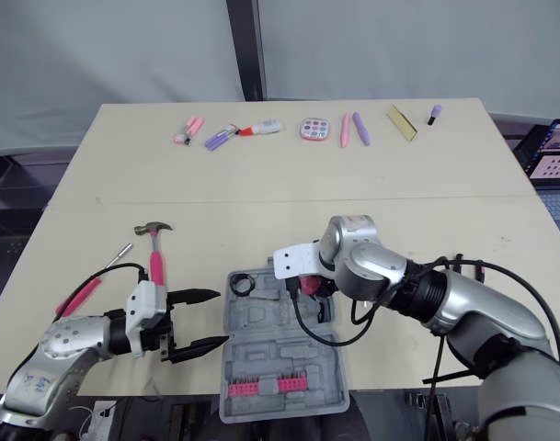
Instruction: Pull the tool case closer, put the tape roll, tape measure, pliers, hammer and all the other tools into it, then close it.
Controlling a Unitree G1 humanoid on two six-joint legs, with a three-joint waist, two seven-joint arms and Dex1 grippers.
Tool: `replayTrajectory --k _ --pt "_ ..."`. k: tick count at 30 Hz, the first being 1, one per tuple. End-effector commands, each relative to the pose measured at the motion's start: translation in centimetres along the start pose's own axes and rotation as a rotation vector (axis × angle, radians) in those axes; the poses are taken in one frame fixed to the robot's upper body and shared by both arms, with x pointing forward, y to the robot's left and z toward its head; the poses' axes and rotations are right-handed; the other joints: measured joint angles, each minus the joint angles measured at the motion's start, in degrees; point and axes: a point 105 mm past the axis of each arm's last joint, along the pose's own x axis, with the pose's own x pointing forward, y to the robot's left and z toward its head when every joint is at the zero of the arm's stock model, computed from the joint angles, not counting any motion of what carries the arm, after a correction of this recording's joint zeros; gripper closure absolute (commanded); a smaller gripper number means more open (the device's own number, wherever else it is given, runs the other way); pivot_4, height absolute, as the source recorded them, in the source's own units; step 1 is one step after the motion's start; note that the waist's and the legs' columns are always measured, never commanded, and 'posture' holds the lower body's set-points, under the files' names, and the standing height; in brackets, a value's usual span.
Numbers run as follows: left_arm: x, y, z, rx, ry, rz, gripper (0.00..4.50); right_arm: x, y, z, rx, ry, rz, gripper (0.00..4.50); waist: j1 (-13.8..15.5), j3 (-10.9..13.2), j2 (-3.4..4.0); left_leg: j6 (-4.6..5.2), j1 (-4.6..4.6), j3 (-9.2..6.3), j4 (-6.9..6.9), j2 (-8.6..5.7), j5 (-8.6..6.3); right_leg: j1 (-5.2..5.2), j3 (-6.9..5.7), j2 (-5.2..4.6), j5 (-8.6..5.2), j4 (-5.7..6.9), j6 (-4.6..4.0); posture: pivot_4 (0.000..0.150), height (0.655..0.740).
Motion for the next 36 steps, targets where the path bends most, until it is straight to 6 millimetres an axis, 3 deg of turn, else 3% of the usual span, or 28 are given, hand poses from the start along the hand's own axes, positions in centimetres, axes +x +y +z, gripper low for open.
replayTrajectory --k 1,19,21,23,31,36 --pt "-0.2 -0.1 0.8 0.049 -0.003 0.0 0.0 -0.4 0.0 0.5 -0.033 -0.011 -0.004 1.56 0.01 0.0 0.0 0.0 0.0 0.0 0.0 0.0 0.0 0.0 0.0 0.0 0.0 0.0 0.0 0.15 0.74" --pt "-0.2 -0.3 0.5 0.051 -0.002 0.0 0.0 -0.5 -0.2 0.8 -0.036 -0.024 -0.003 1.56 0.0 0.0 0.0 0.0 0.0 0.0 0.0 0.0 0.0 0.0 0.0 0.0 0.0 0.0 0.0 0.15 0.74" --pt "-0.3 -0.3 0.5 0.051 -0.002 0.001 0.0 -0.5 -0.3 0.8 -0.035 -0.023 -0.007 0.53 0.0 0.0 0.0 0.0 0.0 0.0 0.0 0.0 0.0 0.0 0.0 0.0 0.0 0.0 0.0 0.15 0.74" --pt "-0.2 -0.4 0.5 0.051 -0.002 0.001 0.0 -0.7 -0.5 0.9 -0.03 -0.028 -0.016 0.07 0.02 0.0 0.0 0.0 0.0 0.0 0.0 0.0 0.0 0.0 0.0 0.0 0.0 0.0 0.0 0.15 0.74" --pt "-0.2 -0.3 0.5 0.055 -0.004 0.001 0.0 -3.6 -1.3 1.1 0.011 -0.088 -0.062 0.07 0.06 0.0 0.0 0.0 0.0 0.0 -0.01 0.0 0.0 0.0 0.0 -0.01 0.0 0.0 0.0 0.15 0.74" --pt "-0.3 -0.2 0.6 0.059 -0.007 0.005 0.0 -5.1 -0.5 0.8 0.092 -0.21 -0.046 0.07 0.16 0.01 -0.01 0.0 0.0 -0.01 -0.02 0.0 0.0 0.02 0.01 -0.02 0.0 -0.02 0.0 0.15 0.74"
